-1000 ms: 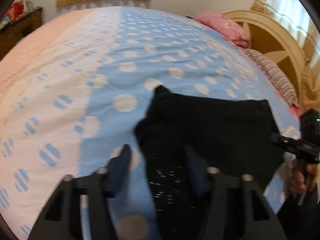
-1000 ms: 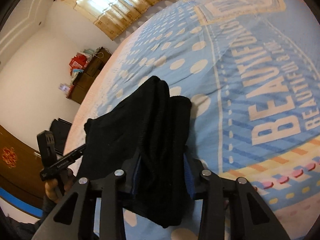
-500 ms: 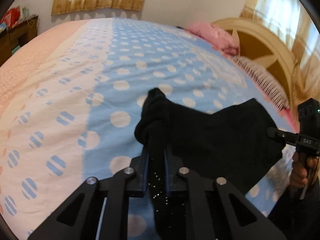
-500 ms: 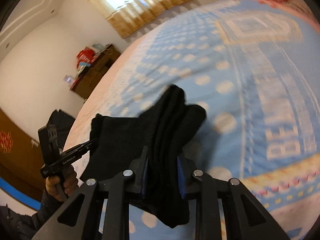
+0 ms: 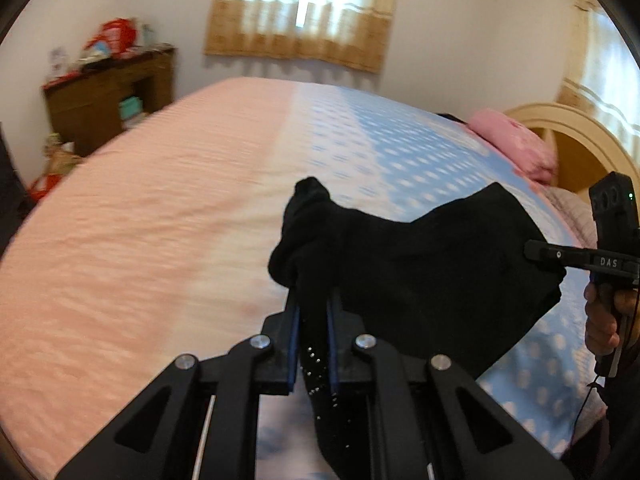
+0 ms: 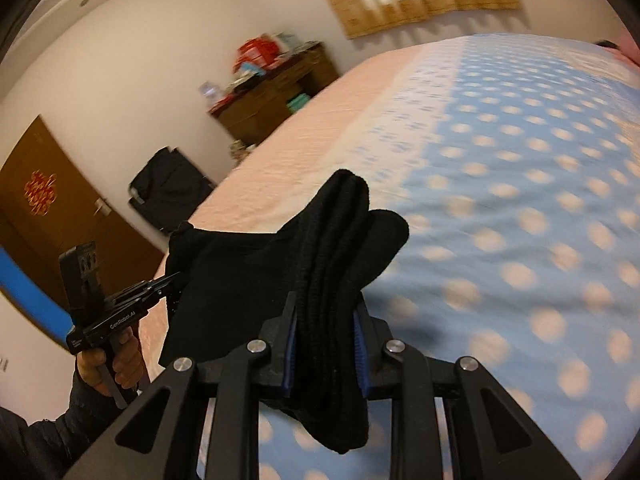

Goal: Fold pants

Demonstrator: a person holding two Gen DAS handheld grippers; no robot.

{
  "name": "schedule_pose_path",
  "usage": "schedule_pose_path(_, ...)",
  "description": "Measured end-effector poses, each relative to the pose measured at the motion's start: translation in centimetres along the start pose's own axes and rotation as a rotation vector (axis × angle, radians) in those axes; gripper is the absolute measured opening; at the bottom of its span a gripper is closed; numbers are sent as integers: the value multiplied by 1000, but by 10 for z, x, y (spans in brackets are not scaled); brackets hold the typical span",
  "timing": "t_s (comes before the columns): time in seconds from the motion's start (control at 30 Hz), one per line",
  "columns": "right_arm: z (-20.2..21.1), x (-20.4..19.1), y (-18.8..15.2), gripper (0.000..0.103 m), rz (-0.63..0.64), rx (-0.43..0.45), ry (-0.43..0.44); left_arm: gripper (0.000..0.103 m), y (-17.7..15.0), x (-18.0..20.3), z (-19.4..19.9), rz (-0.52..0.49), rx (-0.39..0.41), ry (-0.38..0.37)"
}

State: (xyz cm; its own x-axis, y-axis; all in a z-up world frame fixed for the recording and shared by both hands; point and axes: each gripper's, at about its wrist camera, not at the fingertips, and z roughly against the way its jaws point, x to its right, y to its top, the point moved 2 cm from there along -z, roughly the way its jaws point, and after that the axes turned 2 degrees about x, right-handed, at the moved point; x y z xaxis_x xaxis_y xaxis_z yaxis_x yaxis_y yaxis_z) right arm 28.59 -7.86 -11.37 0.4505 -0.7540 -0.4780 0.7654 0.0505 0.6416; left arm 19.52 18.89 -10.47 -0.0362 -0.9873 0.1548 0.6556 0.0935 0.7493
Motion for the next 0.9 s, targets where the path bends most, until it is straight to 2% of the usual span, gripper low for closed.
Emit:
schedule_pose_path(0.23, -76, -35, 27, 24, 34, -35, 45, 12, 3, -45, 4, 30, 27, 109)
schedule_pose_path(0.4, -113, -37, 34, 24, 36, -57, 31, 12, -7, -63, -12, 49, -4, 136)
schedule_pose_path(0.6, -134, -24, 24, 24, 21, -100, -9, 12, -21, -82, -32, 84, -56, 142)
schedule_pose_path(0.67, -143, -14, 22, 25, -4, -121, -25, 16, -24, -82, -37, 77, -74, 149)
schedule_pose_path(0.77, -156, -1, 20, 29, -42, -150, -61, 27, -29, -84, -43, 78, -91, 183)
schedule_pose_path(0.83, -159, 4, 18, 34, -50, -147, -92, 39, -32, -85, -44, 81, -91, 211)
schedule_pose_path(0.9, -160, 5, 16, 35, -52, -145, -101, 40, -32, -87, -45, 82, -88, 216)
